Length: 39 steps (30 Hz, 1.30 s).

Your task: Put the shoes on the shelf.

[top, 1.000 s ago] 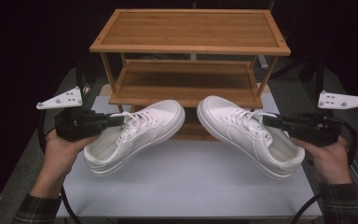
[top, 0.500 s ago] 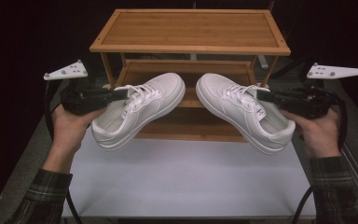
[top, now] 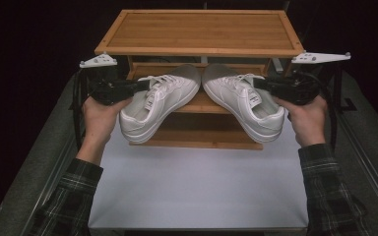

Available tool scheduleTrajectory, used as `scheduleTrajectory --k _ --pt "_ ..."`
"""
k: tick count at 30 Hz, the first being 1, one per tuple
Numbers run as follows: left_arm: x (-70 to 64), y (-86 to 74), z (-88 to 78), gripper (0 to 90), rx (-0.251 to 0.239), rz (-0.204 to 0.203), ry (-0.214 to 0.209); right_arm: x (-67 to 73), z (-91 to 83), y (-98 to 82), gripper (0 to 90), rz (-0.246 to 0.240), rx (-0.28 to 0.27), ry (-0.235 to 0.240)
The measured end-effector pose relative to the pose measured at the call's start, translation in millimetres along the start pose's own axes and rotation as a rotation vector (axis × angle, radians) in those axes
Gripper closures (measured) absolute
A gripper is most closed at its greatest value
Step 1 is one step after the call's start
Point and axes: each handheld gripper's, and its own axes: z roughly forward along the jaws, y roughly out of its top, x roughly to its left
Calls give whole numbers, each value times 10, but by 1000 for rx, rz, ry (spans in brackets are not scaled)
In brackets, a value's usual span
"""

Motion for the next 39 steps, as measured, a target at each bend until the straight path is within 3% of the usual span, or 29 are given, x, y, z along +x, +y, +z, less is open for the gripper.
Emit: scheduleTrajectory --k 11,19,22,24,28,34,39 --pt "25 60 186 840 19 -39 49 -11 228 123 841 9 34 -56" --pt "14 51 224 804 33 -3 76 1 251 123 794 -29 52 -77" --pt "45 44 194 685 -13 -30 70 -23 201 131 740 -5 3 -69" --pt "54 55 163 663 -28 -23 77 -69 159 148 708 23 -13 -54" --pt "68 69 88 555 -46 -21 63 -91 93 143 588 33 -14 -58" --pt "80 72 -126 392 -57 -22 11 -40 -79 150 388 44 -9 -45" --pt "57 43 -328 268 -68 2 -9 13 -262 103 304 46 -7 -38"
